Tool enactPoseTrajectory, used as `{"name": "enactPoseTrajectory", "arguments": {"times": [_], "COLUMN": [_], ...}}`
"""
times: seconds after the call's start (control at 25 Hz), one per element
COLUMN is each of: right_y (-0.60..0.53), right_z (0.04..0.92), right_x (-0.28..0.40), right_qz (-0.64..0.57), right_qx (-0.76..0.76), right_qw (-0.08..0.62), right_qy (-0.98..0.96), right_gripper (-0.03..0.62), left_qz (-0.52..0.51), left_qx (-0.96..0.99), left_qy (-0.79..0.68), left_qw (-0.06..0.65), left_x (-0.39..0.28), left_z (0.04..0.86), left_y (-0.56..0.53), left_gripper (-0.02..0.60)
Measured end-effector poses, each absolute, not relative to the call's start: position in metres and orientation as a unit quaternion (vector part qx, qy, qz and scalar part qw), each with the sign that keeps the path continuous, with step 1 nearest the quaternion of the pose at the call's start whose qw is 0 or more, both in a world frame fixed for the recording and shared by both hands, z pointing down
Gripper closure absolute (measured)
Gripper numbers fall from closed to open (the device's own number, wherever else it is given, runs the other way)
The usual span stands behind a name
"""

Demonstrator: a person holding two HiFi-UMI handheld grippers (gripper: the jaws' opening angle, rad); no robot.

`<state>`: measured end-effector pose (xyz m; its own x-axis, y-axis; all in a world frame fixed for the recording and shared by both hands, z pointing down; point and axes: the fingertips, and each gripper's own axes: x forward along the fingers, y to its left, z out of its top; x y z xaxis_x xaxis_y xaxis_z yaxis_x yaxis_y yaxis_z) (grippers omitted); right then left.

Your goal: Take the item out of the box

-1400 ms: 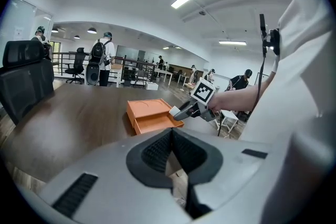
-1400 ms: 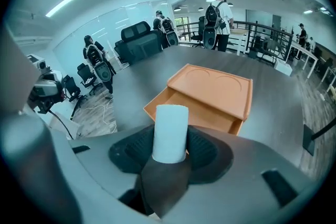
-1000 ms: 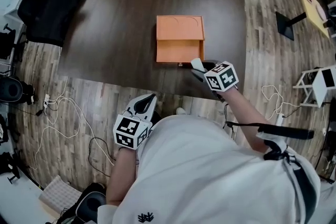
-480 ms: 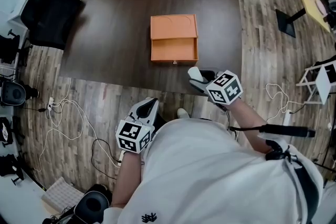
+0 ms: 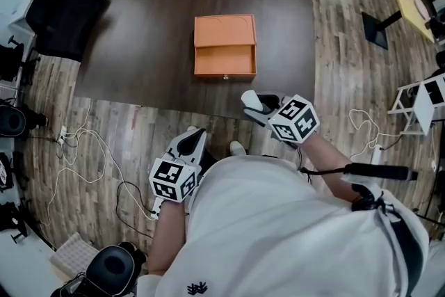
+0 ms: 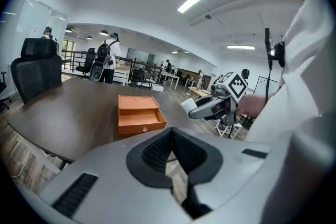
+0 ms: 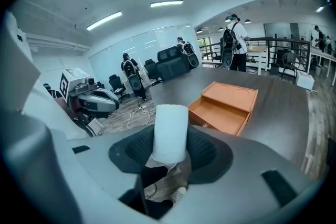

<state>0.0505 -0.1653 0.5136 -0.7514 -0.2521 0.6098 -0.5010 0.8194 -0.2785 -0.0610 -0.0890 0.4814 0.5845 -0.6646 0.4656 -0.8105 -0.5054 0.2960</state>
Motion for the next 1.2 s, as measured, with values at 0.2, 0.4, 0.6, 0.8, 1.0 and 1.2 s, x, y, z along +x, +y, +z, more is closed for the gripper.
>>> {"name": "enactPoseTrajectory", "arguments": {"times": [0.2,0.4,0.6,0.8,1.0,1.2], "right_y": [-0.156,-0.155,-0.148,-0.146,-0.149,-0.153], "right_z": [0.514,0.515,0.514,0.516,0.517,0.518], "right_x": [0.045,0.038,0.032,0.027,0.024,0.021], "right_qz": [0.213,0.213,0.208,0.207,0.206,0.204], "right_qx": [0.199,0.189,0.181,0.175,0.170,0.167], "right_qw": [0.283,0.284,0.282,0.282,0.289,0.295], "right_qy": [-0.914,-0.916,-0.919,-0.920,-0.919,-0.918], "right_gripper": [0.413,0.413,0.413,0.413,0.413,0.413], "left_qz": [0.152,0.156,0.160,0.165,0.172,0.177], "left_qx": [0.852,0.848,0.847,0.845,0.844,0.844], "left_qy": [-0.436,-0.441,-0.442,-0.441,-0.437,-0.433], "left_qw": [0.248,0.249,0.249,0.253,0.259,0.262], "left_x": [-0.063,-0.069,-0.070,-0.072,-0.074,-0.075], "left_z": [0.485,0.488,0.489,0.493,0.499,0.502], "left_y": [-0.077,-0.076,-0.069,-0.066,-0.071,-0.077], "left_gripper": [0.572,0.572,0.572,0.572,0.572,0.572]}}
